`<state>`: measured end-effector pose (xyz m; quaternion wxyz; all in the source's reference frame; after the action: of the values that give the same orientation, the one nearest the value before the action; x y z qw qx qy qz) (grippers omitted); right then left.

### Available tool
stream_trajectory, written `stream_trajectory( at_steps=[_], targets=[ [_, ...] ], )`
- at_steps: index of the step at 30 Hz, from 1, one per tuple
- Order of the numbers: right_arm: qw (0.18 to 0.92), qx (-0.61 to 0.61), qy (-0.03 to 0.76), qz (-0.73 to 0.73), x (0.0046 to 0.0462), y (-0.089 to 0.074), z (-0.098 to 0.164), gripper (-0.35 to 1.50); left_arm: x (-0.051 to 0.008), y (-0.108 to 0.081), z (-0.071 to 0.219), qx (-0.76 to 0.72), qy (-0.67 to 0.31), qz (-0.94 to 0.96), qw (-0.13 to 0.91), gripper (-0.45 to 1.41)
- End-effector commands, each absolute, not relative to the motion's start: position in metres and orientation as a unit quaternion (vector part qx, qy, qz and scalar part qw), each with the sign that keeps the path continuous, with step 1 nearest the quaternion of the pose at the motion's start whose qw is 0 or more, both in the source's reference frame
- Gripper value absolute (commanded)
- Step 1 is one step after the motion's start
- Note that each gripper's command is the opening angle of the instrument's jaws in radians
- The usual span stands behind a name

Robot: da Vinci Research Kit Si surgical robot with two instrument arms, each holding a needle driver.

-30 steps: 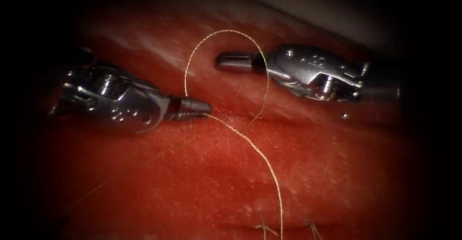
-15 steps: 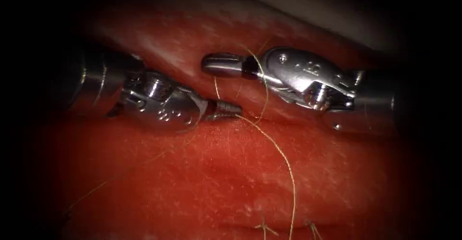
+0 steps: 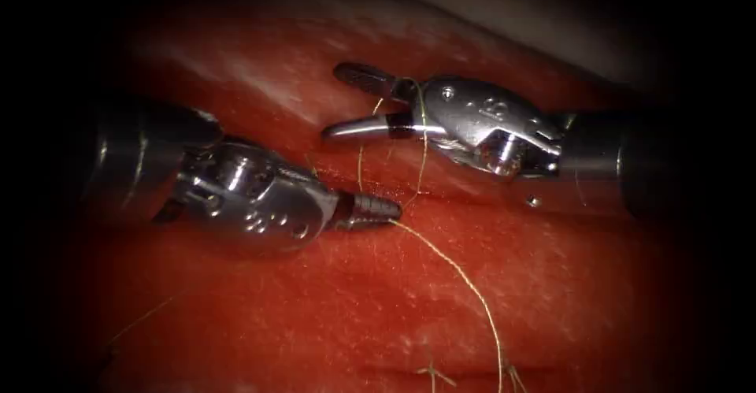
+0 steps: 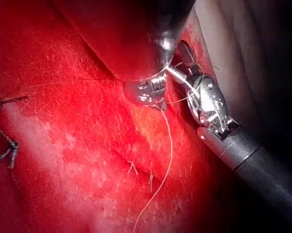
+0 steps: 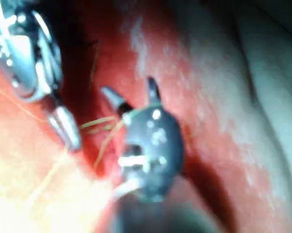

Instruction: Wound Closure

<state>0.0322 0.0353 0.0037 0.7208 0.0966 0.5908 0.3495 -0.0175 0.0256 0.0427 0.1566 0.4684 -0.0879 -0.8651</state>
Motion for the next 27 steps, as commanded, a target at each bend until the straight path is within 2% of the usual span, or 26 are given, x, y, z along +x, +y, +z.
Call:
stream_trajectory(
  at_steps=[1,10,18,21,27],
  targets=[
    [0.725,0.098,0.587,0.346,0.0331,0.0352,0.0042,1.0,-0.018,0.0254,0.0427,0.47,-0.086,-0.864,0.156,-0.35],
    [0.764,0.103,0.536,0.343,0.0334,0.0336,0.0051,0.93,-0.0176,0.0263,0.0391,0.472,-0.07,-0.865,0.157,-0.35],
    [0.772,0.124,0.536,0.318,0.034,0.0325,0.0046,0.91,-0.0143,0.0288,0.0398,0.456,-0.068,-0.856,0.234,-0.35],
    [0.776,0.141,0.535,0.304,0.0344,0.0318,0.0047,0.79,-0.0137,0.0297,0.04,0.451,-0.071,-0.846,0.275,-0.35],
    [0.783,0.159,0.53,0.286,0.0351,0.0306,0.0054,0.78,-0.0127,0.0323,0.0398,0.447,-0.086,-0.823,0.339,-0.35]
  ],
)
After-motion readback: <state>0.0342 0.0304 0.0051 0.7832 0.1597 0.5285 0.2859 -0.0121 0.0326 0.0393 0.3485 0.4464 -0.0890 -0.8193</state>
